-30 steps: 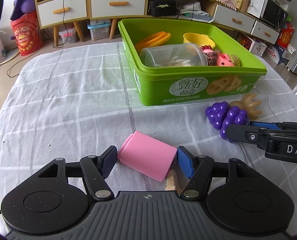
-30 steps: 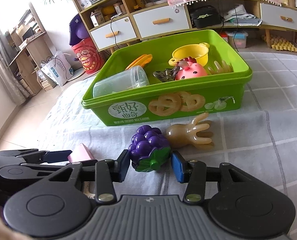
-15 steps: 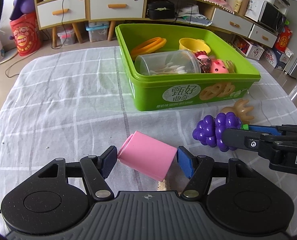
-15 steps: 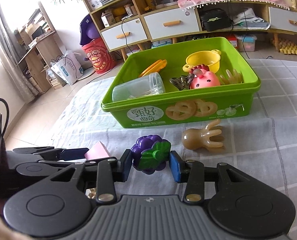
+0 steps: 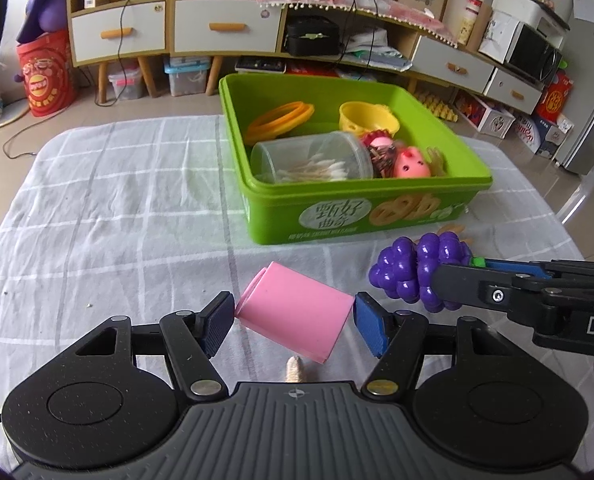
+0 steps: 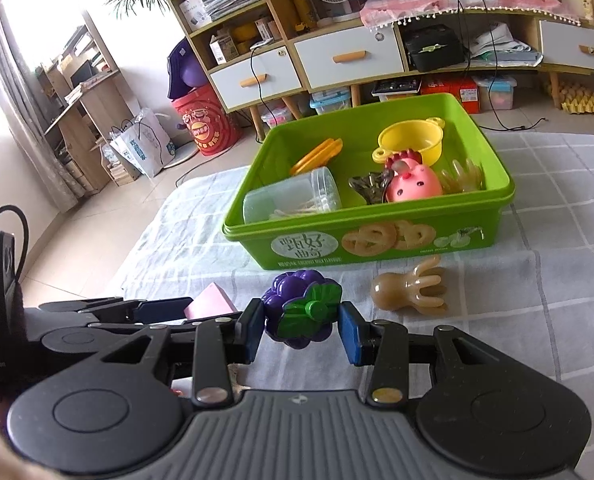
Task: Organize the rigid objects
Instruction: 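Carry the pink block with the left gripper while the right carries the grapes into the bin, releasing both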
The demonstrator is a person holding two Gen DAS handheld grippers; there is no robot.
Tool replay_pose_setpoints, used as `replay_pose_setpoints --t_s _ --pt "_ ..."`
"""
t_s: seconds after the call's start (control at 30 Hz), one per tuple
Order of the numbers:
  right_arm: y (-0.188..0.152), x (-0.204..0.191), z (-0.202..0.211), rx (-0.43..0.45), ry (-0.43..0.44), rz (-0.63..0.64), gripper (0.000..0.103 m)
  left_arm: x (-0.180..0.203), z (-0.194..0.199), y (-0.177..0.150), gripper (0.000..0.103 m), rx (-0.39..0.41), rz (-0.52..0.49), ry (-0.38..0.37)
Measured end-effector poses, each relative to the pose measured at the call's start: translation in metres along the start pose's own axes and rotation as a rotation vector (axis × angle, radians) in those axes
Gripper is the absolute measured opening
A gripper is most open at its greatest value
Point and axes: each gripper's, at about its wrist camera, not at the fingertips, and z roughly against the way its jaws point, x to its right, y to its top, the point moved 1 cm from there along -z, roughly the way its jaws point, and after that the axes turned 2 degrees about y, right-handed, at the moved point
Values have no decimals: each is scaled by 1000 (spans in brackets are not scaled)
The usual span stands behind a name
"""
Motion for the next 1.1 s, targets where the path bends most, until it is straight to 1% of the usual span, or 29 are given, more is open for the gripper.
replay_pose_setpoints --t_s 0.3,0.6,0.83,0.97,1.1 --pt "14 7 19 46 3 -48 26 6 15 8 69 46 18 -30" --pt "34 39 39 127 3 -164 26 17 24 23 69 101 2 -41" --pt "48 68 47 183 -11 -271 26 25 16 41 69 122 -14 -47" --pt "54 80 46 205 -31 -296 26 30 8 56 69 138 -27 -58" --pt "60 88 41 229 -46 -304 26 35 -7 77 69 144 -21 -85"
